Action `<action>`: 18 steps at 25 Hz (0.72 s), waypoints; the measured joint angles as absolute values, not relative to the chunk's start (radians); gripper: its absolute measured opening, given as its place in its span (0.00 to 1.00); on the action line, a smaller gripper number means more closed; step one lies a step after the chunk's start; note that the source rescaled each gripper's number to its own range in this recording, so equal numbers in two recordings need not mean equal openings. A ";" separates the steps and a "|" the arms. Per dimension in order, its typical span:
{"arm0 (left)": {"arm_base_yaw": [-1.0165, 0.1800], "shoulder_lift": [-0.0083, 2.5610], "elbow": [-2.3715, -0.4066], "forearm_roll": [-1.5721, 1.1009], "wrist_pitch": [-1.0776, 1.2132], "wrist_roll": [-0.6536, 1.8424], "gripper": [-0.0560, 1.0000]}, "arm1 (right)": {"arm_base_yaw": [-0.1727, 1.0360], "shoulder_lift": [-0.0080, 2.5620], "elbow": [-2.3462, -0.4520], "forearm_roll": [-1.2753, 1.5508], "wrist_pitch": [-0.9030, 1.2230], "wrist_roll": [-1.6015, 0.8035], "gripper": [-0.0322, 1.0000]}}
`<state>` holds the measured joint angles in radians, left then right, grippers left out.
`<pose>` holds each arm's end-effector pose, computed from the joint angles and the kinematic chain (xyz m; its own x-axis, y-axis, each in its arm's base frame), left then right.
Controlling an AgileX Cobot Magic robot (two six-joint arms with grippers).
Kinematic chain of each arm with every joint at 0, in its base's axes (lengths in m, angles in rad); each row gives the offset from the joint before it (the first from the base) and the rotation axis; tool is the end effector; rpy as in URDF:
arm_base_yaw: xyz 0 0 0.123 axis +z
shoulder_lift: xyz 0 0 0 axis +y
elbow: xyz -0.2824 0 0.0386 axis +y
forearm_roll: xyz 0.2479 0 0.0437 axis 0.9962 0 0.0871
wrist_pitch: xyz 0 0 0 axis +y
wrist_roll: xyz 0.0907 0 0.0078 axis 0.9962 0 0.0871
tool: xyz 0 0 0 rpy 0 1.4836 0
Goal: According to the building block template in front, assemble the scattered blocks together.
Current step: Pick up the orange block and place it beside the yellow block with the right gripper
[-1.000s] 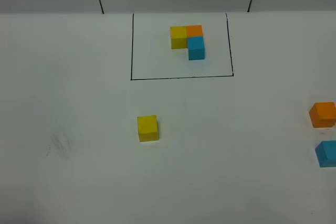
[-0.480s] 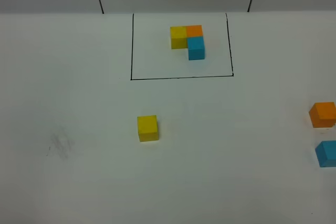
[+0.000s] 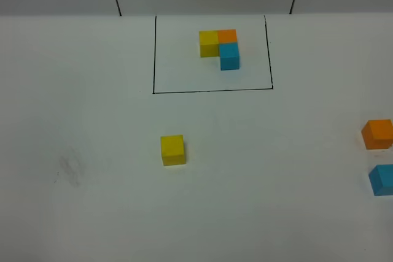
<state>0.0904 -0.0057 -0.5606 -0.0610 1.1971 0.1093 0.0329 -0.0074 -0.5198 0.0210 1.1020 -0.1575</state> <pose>-0.0186 -0.0069 0.2828 -0.5163 0.0403 -0.8555 0.0031 0.9990 0.0452 -0.0101 0.0014 0.2792 -0.4558 -0.1625 -0.8751 -0.1179 0.9855 -0.1216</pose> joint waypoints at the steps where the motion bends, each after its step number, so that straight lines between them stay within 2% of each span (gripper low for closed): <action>1: 0.090 -0.006 -0.561 -0.062 1.197 0.109 0.05 | 0.033 -0.007 -0.520 0.021 1.102 -0.158 0.27; 18: 0.090 -0.006 -0.561 -0.062 1.197 0.109 0.05 | 0.033 -0.007 -0.520 0.021 1.102 -0.158 0.27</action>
